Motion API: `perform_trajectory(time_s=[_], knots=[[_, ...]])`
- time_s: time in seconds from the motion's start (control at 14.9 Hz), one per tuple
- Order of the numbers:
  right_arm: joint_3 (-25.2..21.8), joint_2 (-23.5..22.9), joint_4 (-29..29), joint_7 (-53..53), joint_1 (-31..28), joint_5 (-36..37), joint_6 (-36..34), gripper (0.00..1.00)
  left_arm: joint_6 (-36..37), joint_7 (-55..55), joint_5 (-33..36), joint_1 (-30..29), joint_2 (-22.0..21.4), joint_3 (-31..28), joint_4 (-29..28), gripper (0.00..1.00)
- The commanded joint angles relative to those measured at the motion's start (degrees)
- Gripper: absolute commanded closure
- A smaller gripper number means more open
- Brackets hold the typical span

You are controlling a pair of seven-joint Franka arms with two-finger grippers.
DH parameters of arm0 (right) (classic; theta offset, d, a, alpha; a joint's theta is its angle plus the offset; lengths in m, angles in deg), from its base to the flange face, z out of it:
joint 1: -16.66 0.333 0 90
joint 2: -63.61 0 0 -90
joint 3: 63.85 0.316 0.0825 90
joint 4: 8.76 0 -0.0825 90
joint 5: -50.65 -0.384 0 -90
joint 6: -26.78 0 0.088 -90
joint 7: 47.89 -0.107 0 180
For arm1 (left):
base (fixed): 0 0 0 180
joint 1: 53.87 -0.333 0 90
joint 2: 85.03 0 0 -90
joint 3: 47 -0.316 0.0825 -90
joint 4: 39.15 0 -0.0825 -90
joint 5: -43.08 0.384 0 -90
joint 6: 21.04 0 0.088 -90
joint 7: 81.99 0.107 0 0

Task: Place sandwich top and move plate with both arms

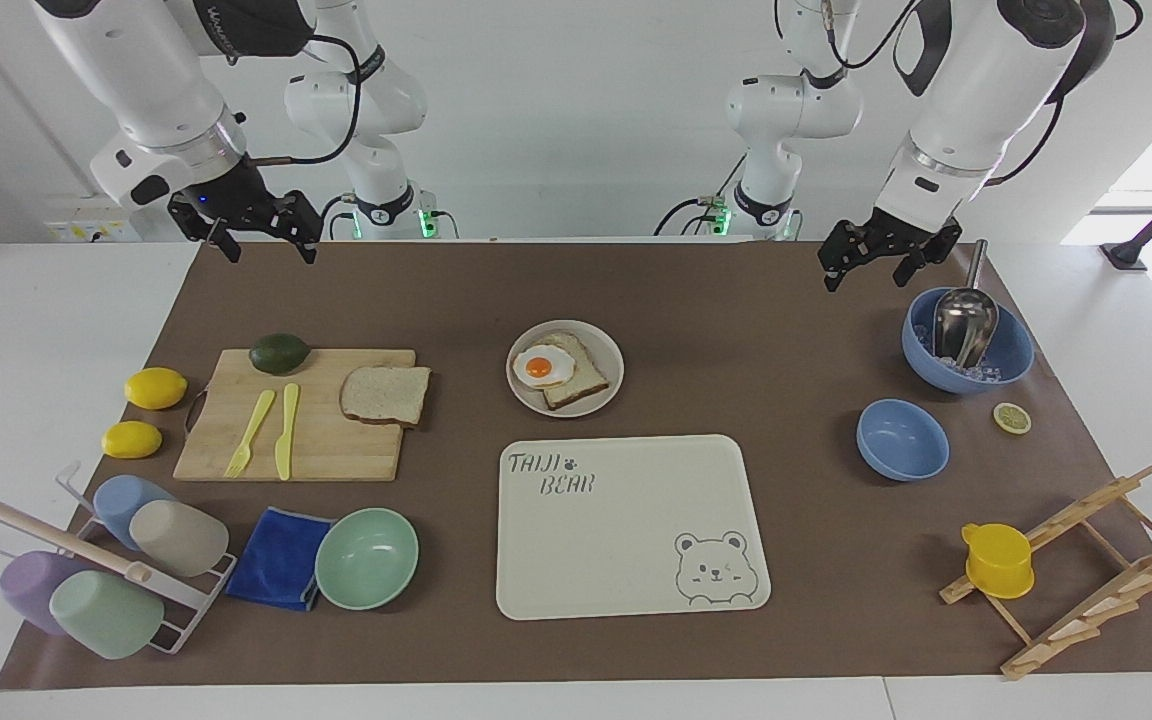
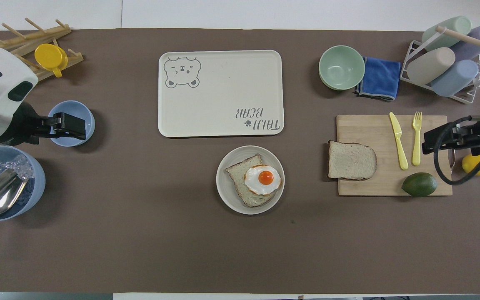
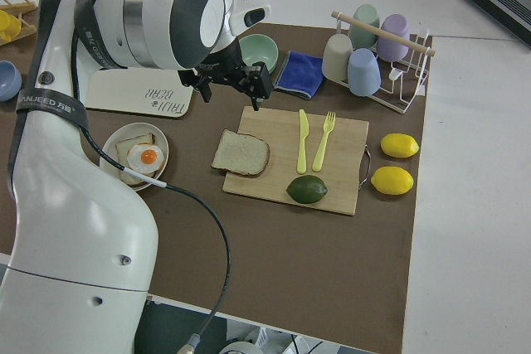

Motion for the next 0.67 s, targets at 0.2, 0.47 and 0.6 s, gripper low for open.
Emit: perform_trajectory(time_s=[0.2,0.47,0.6], knots=[[1.2,-0.7,-6.2,-2.5,12.5,13.0,9.2,0.00,0.7,0.3,0.5,-0.6,-0.9,0.3,-0.5,0.00],[1.2,-12.4,-5.9,-18.0,20.7,20.9,13.5,0.00,0.7,0.3,0.5,-0.6,-0.9,0.3,-0.5,0.00],[1.4,-15.2,-6.6,-22.3,21.4,21.1,14.6,0.00,0.7,0.3,0.5,-0.6,-0.9,0.3,-0.5,0.00]])
